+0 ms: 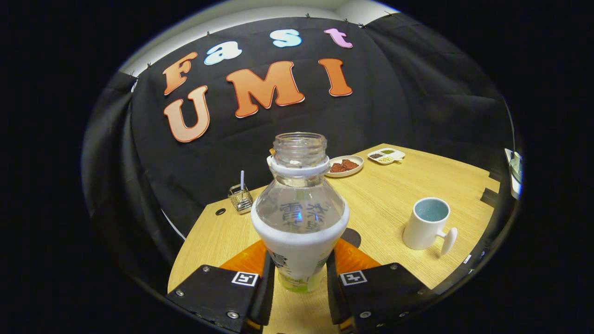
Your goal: Take the bottle from table, then pour the juice into the cup, finally place the bottle on the coaster
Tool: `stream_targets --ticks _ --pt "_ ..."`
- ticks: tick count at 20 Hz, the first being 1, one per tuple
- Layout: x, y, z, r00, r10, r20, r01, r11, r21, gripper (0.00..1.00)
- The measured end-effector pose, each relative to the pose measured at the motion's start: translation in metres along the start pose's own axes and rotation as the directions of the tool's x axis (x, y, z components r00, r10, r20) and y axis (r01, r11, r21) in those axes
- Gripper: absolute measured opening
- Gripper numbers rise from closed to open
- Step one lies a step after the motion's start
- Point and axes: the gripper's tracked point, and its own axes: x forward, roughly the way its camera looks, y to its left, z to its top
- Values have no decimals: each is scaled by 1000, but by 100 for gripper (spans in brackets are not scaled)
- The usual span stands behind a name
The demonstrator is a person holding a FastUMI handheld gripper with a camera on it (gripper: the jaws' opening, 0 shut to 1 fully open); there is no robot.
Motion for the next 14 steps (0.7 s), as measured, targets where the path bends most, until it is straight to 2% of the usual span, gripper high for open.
stream_targets --ticks 4,8,11,14 --pt "6 -9 9 1000 31 -5 -30 992 120 49" --pt "16 -17 15 997 82 2 -80 962 260 49" --pt "22 -22 20 993 118 13 -115 922 369 49" --pt "28 -29 32 988 146 47 -151 864 480 49"
